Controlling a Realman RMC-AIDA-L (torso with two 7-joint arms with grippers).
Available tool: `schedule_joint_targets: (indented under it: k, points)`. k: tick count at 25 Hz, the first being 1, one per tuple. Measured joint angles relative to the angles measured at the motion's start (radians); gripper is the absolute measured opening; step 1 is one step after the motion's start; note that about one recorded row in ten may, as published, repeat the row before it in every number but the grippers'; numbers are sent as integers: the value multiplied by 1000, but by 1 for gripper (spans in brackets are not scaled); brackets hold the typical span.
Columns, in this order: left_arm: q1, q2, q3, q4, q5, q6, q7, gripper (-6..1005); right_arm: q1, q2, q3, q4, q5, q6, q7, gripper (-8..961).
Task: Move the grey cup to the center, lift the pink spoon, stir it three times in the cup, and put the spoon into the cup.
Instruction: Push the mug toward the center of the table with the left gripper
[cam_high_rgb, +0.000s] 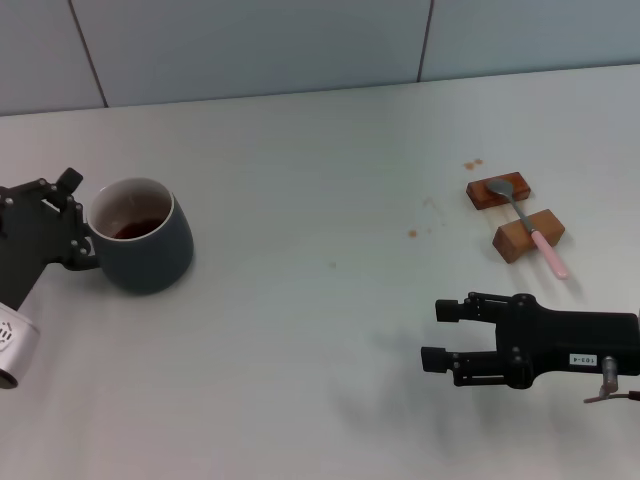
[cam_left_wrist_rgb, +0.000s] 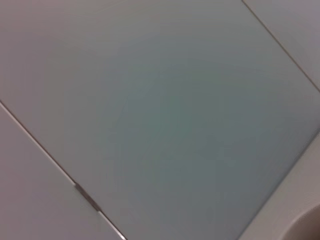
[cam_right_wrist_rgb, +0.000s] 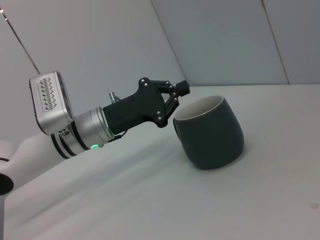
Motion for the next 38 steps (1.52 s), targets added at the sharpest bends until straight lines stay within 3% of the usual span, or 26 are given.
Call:
schedule_joint_targets:
  k: [15, 29, 38]
  points:
    - [0, 1, 10, -15, 6, -29, 3, 28, -2, 0, -3, 8, -2, 12, 5, 825]
    - [-25, 0, 83, -64, 7, -33, 4, 45, 3, -1, -5, 9, -11, 12, 10, 825]
    - [-54, -1, 89, -110, 69, -40, 4, 56, 0, 0, -5, 9, -13, 12, 10, 824]
